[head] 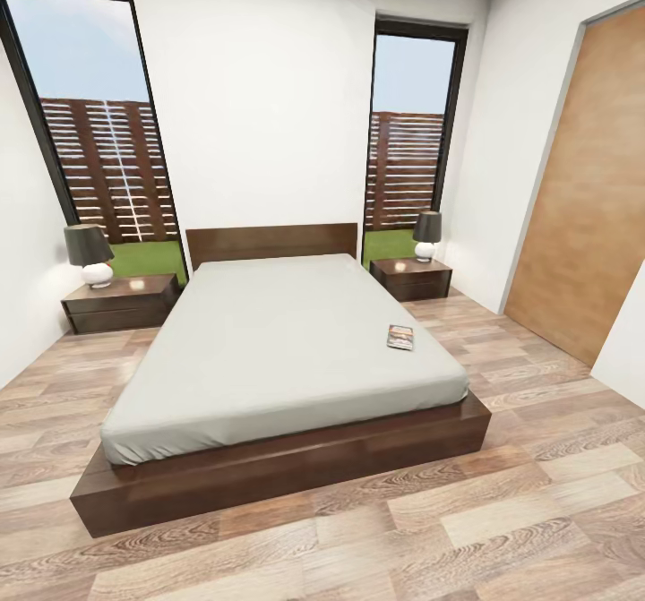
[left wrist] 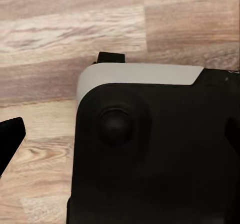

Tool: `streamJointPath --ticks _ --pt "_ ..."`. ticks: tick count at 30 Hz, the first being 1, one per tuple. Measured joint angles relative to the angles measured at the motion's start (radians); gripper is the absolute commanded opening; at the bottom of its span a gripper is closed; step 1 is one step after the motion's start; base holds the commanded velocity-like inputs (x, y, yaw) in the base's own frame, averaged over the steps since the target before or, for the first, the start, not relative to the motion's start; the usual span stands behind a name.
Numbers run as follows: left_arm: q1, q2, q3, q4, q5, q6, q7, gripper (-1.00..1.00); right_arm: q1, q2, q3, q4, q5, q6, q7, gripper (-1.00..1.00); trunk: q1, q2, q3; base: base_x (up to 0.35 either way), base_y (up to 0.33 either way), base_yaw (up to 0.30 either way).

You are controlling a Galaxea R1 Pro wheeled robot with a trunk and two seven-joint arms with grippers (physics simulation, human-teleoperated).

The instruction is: In the bedroom, move the book from the bed onto either nightstand, and place the two sandals side by side next to the bed.

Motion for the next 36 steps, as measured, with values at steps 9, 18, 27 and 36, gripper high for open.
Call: streamJointPath --ticks 9,18,27,36 --pt "-0.004 0.027 0.001 -0.616 0.105 -0.001 -0.002 1.00 -0.003 -0.004 -0.008 -0.303 0.000 0.000 -0.001 1.00 0.000 0.000 0.000 0.000 0.000 0.000" --pt "-0.005 0.030 0.002 -0.584 0.110 -0.056 -0.004 1.00 -0.004 -0.030 -0.102 -0.297 0.000 -0.001 0.003 1.00 0.000 0.000 0.000 0.000 0.000 0.000" --pt "-0.005 0.029 0.010 -0.527 0.110 -0.144 -0.003 1.00 -0.004 -0.030 -0.148 -0.294 0.001 -0.002 0.008 1.00 0.000 0.000 0.000 0.000 0.000 0.000" --pt "-0.005 0.029 0.012 -0.510 0.110 -0.151 -0.003 1.00 -0.004 -0.029 -0.150 -0.294 0.001 -0.002 0.008 1.00 0.000 0.000 0.000 0.000 0.000 0.000"
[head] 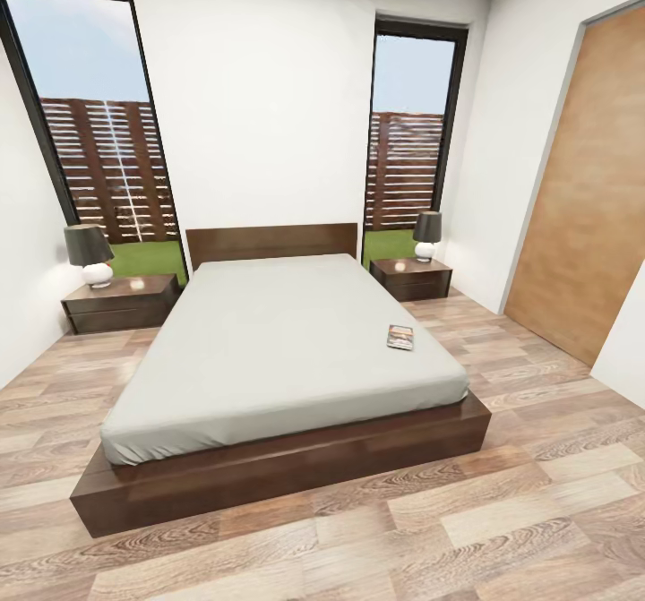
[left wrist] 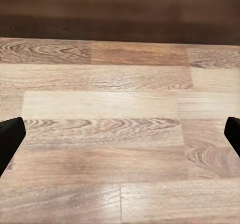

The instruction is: In the bedroom, move the book from the bed onto either nightstand, and place the two sandals side by side next to the bed.

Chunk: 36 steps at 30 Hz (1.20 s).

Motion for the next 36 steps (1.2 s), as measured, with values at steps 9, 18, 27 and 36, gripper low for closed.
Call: streamJointPath --ticks 9,18,27,36 --pt "0.000 -0.001 -0.002 0.001 0.000 -0.002 0.000 1.00 0.000 0.000 0.001 0.000 0.000 0.000 0.000 1.00 0.000 0.000 0.002 0.000 0.000 0.064" --pt "0.000 -0.002 -0.001 0.026 -0.002 -0.002 0.000 1.00 0.000 -0.001 0.001 0.002 0.000 -0.001 0.000 1.00 0.000 0.000 0.003 0.000 0.000 0.275" --pt "0.000 -0.004 -0.003 0.042 -0.004 -0.003 0.000 1.00 0.000 -0.001 0.000 0.003 0.000 -0.002 -0.001 1.00 0.000 0.000 0.003 0.000 0.000 0.294" --pt "0.000 -0.005 -0.003 0.043 -0.004 -0.003 0.000 1.00 0.000 0.000 0.000 0.006 0.000 -0.002 -0.001 1.00 0.000 0.000 0.003 0.000 0.000 0.294"
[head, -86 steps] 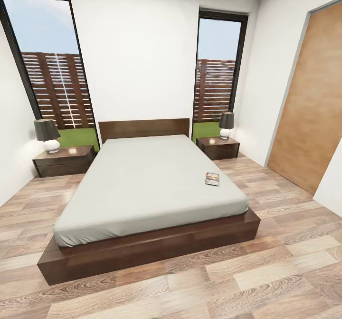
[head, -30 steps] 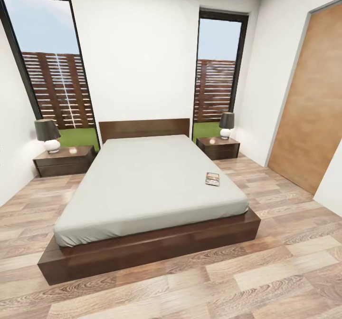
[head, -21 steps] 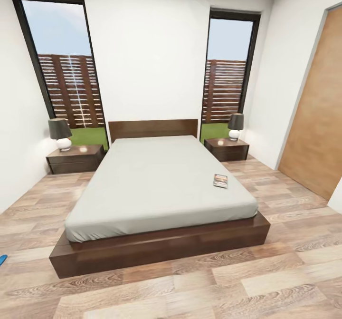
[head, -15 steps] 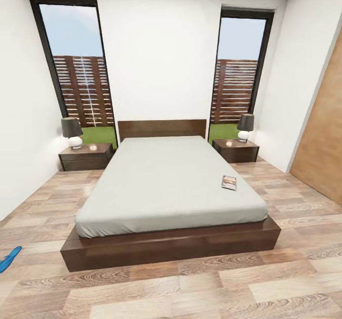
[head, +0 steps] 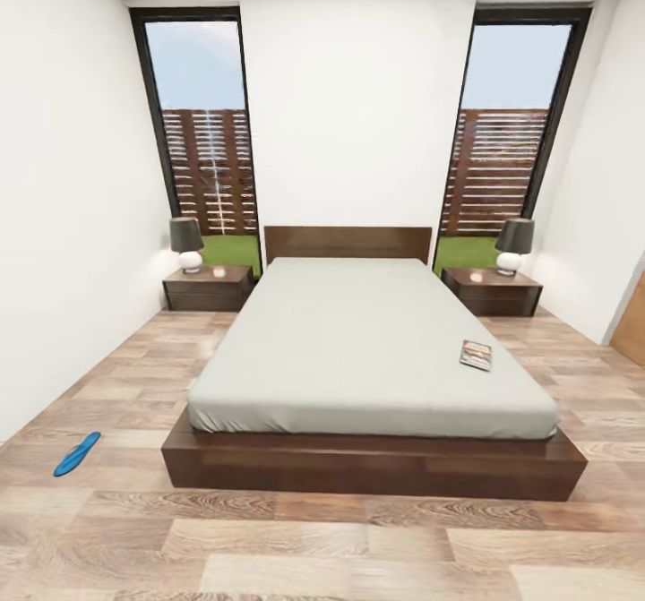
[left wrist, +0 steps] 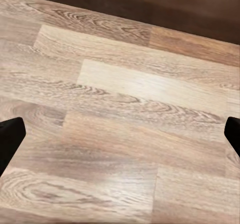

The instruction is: In the bedroom, move the book from the bed onto either nightstand, and place the two sandals side by side next to the bed.

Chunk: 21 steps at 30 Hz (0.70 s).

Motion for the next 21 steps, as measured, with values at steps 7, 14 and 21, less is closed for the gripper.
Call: streamJointPath --ticks 7,14,21 --pt "0.000 -0.001 -0.002 0.000 -0.001 0.000 0.000 1.00 0.000 -0.001 0.000 0.000 0.000 -0.005 0.000 1.00 0.000 0.000 0.000 0.000 0.000 0.294" --pt "0.000 -0.002 -0.003 0.000 -0.002 0.000 0.000 1.00 0.000 0.000 0.001 0.001 0.000 -0.006 0.000 1.00 0.000 0.000 0.000 0.000 0.000 0.294" --pt "0.000 -0.003 -0.003 0.001 -0.001 0.000 0.000 1.00 0.000 0.001 0.007 0.002 0.000 -0.006 0.000 1.00 0.000 0.000 0.000 0.000 0.000 0.294"
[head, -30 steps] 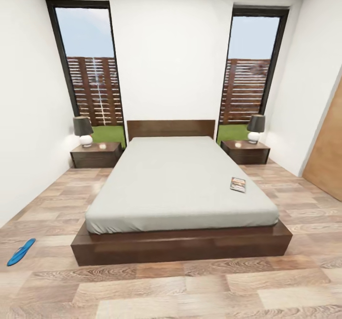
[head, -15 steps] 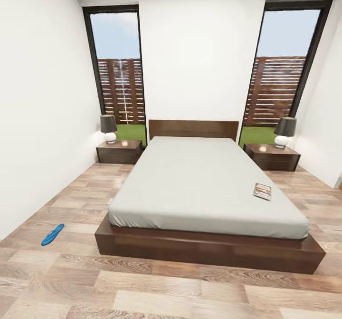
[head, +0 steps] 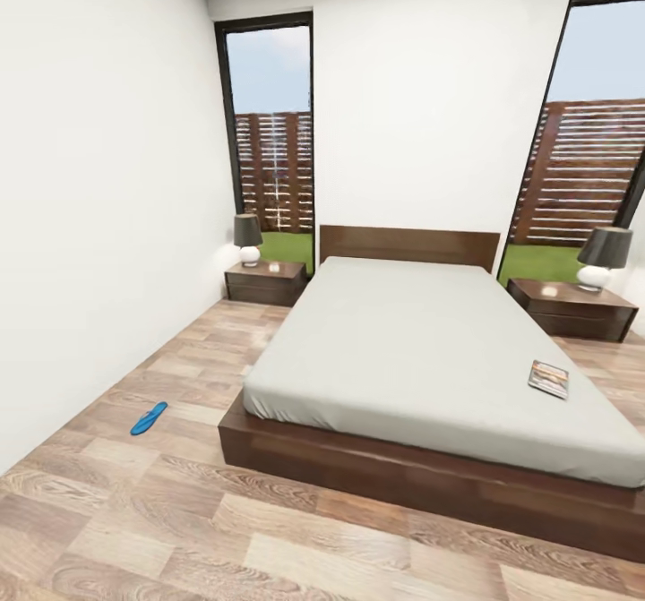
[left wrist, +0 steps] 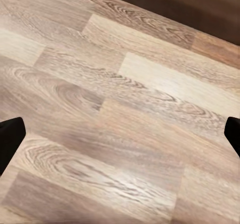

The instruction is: In the bedroom, move the book from the bed onto either nightstand, and place the two sandals side by side next to the bed.

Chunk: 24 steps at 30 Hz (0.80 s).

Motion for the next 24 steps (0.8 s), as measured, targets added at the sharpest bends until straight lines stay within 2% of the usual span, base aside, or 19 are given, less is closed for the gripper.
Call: streamJointPath --ticks 24 --pt "0.000 0.000 0.000 0.001 0.000 0.000 0.000 1.00 0.000 0.001 0.002 0.001 0.003 -0.001 0.000 1.00 0.000 0.000 0.000 0.000 0.000 0.294"
